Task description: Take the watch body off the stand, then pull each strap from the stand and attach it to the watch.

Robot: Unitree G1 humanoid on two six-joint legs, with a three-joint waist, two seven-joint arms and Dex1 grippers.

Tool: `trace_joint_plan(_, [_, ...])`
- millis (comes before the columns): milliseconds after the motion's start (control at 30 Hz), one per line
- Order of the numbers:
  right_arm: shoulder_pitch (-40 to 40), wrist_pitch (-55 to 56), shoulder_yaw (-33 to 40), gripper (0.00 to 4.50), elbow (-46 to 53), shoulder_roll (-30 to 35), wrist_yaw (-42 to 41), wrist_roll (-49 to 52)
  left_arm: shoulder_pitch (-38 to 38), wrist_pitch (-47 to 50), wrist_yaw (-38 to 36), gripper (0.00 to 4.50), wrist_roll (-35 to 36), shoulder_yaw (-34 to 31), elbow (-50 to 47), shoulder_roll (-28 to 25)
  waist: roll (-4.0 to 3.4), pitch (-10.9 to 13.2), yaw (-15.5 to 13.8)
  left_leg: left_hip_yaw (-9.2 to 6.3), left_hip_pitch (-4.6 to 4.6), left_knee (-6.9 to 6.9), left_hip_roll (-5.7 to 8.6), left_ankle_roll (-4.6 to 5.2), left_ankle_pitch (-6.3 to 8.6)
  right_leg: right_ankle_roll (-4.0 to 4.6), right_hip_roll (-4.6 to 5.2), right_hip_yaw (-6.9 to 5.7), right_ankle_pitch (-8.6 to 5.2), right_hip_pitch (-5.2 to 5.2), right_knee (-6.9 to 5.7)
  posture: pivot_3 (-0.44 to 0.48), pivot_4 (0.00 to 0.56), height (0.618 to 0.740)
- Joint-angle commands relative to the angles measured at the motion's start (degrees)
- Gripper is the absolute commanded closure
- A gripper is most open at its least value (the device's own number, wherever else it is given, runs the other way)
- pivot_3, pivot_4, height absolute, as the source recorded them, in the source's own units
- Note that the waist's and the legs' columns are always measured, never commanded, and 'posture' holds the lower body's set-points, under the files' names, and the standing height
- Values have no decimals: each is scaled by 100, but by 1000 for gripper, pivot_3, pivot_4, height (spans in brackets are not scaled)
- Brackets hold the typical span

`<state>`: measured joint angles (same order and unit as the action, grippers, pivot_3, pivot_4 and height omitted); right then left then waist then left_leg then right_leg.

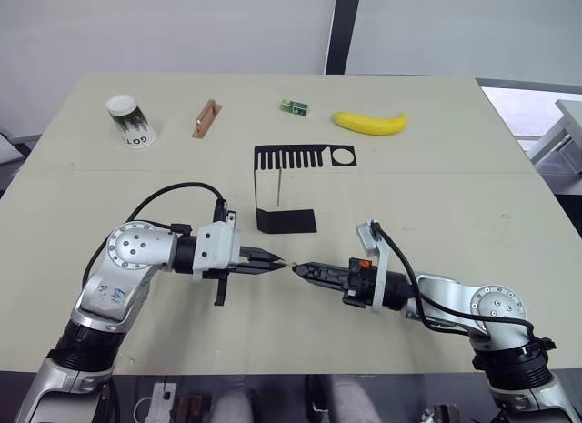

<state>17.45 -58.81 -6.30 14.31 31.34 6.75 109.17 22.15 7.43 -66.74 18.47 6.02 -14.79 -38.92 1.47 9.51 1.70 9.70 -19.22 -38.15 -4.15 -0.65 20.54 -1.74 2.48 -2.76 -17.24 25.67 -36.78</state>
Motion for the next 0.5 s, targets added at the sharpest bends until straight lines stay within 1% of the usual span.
trace_joint_plan(33, [19, 34, 7, 2907, 269, 46, -28, 197, 23, -82, 54, 4500, -6, 35, -76, 43, 0, 0, 1, 0, 0, 0, 0, 0, 0, 0, 0, 0, 0, 0, 0, 0, 150, 740])
trace_joint_plan(500, [39, 38, -20, 2907, 259, 39, -5, 212, 199, -91, 194, 4500, -209, 188, -38, 133, 0, 0, -5, 0, 0, 0, 0, 1, 0, 0, 0, 0, 0, 0, 0, 0, 150, 740])
